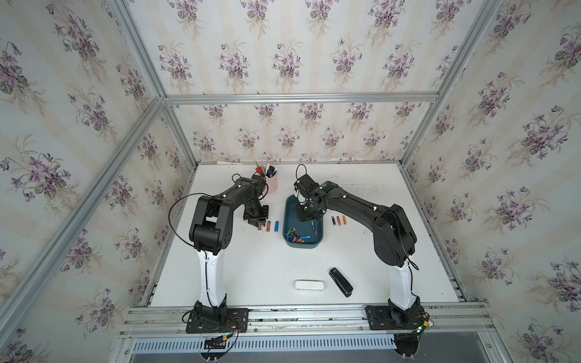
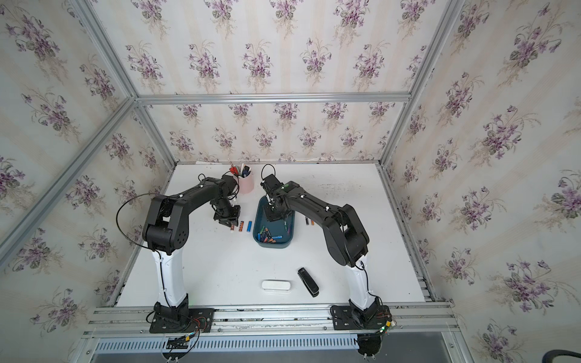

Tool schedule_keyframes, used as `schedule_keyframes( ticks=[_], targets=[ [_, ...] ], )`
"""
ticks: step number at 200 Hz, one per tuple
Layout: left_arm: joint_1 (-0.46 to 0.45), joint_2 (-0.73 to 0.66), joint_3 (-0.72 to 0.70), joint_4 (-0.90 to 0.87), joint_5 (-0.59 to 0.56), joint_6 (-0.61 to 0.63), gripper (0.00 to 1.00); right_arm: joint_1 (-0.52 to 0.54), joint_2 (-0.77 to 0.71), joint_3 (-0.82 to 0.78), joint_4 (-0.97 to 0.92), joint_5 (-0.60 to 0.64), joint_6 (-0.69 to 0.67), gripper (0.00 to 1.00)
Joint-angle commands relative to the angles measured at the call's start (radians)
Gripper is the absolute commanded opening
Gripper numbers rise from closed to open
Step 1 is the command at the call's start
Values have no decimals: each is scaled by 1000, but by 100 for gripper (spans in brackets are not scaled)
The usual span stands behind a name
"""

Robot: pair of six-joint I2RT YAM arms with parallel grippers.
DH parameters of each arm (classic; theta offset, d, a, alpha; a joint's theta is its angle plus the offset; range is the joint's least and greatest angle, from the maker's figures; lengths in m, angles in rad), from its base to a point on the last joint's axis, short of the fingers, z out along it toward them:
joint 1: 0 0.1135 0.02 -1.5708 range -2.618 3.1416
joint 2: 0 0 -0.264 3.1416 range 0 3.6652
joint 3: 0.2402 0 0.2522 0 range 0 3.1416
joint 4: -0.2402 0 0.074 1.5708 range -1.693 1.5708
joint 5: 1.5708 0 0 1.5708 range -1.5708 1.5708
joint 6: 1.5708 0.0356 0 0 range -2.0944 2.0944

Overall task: Take the batteries out of the storage box
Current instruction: Adjust the battery at the center of the board, then pick up the battery from the storage box.

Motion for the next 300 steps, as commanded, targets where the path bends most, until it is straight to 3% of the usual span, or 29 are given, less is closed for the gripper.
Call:
schedule_keyframes(
  ticks=[1, 188, 300],
  targets=[
    [1, -9, 3, -24, -19, -1, 37, -1, -2, -2, -3, 0, 2, 27],
    [1, -89, 23, -50, -7, 3, 45, 22, 77, -75, 101, -107, 41, 27],
    [1, -106, 6, -50, -13, 3, 45, 39, 122, -87, 88, -53, 39, 27]
  ],
)
